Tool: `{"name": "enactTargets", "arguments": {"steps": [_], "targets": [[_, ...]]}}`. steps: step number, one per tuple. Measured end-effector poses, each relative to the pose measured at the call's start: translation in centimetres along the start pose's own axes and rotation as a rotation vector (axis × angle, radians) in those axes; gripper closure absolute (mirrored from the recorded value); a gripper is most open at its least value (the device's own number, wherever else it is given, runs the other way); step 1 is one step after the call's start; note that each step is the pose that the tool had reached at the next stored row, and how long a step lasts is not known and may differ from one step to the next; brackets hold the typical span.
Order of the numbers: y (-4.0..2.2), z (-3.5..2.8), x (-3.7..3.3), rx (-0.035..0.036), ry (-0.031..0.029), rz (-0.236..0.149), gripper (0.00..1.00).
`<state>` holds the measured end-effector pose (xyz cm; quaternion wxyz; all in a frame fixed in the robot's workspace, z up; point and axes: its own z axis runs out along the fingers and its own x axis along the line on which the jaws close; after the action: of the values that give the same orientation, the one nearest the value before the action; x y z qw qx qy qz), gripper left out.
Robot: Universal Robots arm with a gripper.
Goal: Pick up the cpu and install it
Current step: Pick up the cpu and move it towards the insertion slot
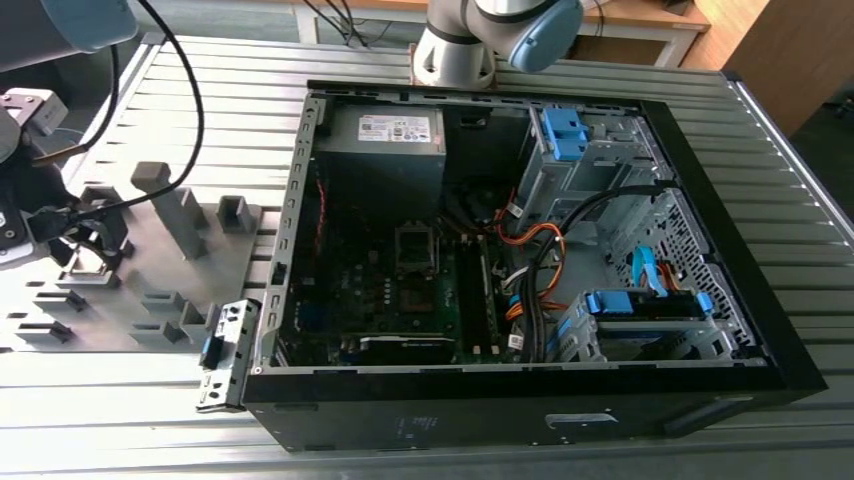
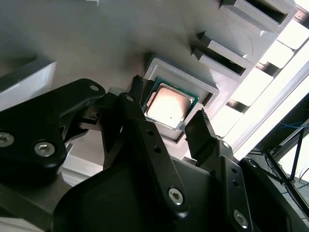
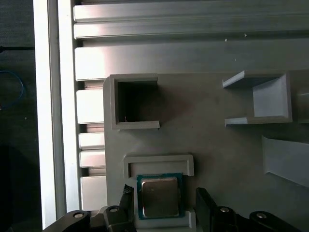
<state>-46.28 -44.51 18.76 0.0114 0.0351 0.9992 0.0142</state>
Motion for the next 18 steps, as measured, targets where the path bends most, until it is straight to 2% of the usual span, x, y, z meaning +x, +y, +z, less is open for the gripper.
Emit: {"name": "enactTargets", "arguments": {"steps": [18], "targets": [[0.12,0.48,0.18,-0.0020,0.0000,0.000,0.38]]}}
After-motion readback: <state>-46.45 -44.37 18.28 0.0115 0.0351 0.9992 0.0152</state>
